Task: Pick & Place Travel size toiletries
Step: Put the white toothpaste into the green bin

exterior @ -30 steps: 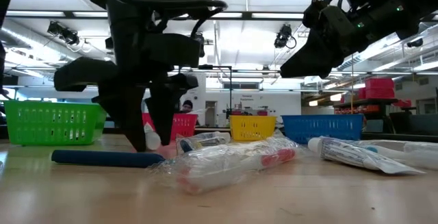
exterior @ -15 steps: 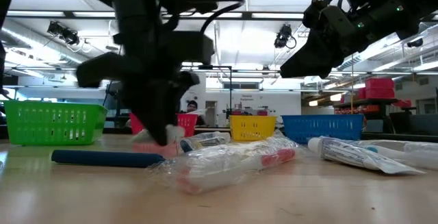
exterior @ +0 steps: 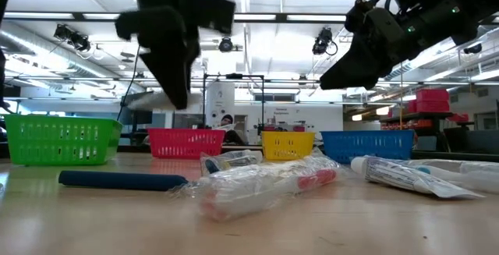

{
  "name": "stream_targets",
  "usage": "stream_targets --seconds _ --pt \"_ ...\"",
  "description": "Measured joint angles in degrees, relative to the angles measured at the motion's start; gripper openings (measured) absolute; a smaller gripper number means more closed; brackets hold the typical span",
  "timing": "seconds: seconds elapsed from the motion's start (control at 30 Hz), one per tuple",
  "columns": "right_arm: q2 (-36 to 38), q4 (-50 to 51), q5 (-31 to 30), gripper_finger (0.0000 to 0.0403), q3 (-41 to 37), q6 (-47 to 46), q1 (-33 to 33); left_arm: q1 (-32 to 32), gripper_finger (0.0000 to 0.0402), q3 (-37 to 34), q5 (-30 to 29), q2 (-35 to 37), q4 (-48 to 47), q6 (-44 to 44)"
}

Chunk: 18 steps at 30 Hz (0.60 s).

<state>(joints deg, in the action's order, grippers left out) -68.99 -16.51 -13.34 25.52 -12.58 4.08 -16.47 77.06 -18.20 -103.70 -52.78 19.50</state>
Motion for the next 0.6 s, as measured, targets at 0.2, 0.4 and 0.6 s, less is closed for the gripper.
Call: stream_targets --seconds 0.2,0.4,0.6 --pt "0.0 0.6 0.0 0.014 0.0 -0.02 0.0 -0.32 0.0096 0.02 -5.55 9.11 -6.42 8.62" --pt "0.0 0.94 0.02 0.014 -0.02 -0.02 0.0 -0.2 0.009 -2.32 -10.29 15.83 -15.74 24.54" --pt "0.0 1.2 0.02 0.014 -0.04 -1.51 0.0 0.08 0.0096 -12.39 -7.98 18.79 -17.31 42.11"
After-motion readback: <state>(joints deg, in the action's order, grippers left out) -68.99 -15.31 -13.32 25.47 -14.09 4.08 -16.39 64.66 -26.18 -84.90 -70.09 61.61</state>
